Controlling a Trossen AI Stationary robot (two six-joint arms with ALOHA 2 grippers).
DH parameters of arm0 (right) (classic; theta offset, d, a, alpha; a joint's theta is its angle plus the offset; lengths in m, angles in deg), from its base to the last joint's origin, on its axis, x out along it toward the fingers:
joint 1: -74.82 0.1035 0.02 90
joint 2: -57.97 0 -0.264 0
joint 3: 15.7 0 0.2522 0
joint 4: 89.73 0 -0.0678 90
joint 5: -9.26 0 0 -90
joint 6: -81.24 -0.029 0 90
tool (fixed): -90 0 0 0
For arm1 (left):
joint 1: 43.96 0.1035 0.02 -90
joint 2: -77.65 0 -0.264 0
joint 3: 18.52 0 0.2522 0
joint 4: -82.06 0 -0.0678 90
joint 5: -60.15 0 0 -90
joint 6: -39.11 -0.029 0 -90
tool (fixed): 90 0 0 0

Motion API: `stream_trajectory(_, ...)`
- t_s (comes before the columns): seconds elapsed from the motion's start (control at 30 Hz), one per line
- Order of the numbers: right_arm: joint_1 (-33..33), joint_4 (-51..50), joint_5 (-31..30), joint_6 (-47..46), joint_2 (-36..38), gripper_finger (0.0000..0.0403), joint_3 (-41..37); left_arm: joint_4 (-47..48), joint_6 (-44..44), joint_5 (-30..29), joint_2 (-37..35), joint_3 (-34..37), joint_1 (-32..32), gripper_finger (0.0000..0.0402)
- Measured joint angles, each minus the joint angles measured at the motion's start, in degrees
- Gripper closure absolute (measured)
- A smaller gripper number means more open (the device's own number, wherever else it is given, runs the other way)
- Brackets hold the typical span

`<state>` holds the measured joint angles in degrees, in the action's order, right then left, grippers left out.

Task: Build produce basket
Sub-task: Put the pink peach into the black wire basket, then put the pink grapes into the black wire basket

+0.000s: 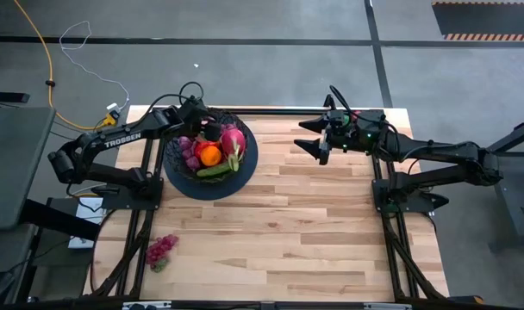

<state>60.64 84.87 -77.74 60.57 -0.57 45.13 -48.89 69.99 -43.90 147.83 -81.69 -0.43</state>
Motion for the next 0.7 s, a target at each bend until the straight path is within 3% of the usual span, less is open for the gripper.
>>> stream_trajectory(0.3, 0.0, 0.0, 0.0, -0.1, 0.0, 0.0026, 0.0, -0.6, -0.2, -0.5, 0.7, 0.0, 0.0, 0.0041)
stream_trajectory(0.4, 0.0, 0.0, 0.0, -0.2, 0.0, 0.0026, 0.0, -2.8, -0.5, 2.4, 0.3, 0.0, 0.0, 0.0011)
stream_trajectory(0.7, 0.0, 0.0, 0.0, -0.5, 0.0, 0.0026, 0.0, -1.8, -5.1, 4.4, -1.8, -8.1, 0.1, 0.0004)
